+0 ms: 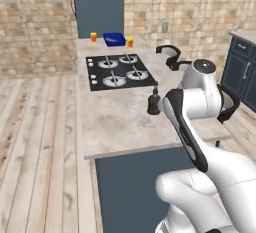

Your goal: Place the drinks on the dining counter in a tight cluster.

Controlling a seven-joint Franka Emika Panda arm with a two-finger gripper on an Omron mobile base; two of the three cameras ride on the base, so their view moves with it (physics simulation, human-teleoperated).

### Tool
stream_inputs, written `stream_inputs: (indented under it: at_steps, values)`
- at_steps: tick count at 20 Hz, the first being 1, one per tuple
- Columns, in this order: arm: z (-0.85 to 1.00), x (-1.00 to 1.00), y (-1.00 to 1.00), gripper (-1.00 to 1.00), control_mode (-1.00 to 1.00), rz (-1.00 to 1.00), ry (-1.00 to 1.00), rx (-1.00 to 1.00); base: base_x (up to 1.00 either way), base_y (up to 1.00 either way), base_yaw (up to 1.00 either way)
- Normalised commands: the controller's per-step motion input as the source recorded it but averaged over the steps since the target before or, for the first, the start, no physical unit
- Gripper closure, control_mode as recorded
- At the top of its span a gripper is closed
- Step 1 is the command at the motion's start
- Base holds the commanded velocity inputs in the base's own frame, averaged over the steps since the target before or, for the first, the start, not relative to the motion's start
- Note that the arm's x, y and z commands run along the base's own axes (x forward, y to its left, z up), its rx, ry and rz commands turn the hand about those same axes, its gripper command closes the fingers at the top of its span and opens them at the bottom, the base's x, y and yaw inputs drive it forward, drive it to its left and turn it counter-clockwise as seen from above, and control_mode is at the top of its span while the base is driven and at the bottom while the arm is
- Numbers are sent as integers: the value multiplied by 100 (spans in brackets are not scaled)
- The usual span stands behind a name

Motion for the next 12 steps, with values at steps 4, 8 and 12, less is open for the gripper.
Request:
stream_inputs:
  at_steps: [4, 8, 12]
  values:
    - [0, 0, 0, -100, 100, 0, 0, 0, -33, 76, 41]
    - [0, 0, 0, -100, 100, 0, 0, 0, 0, 75, 84]
    - [0, 0, 0, -100, 100, 0, 0, 0, 0, 22, 100]
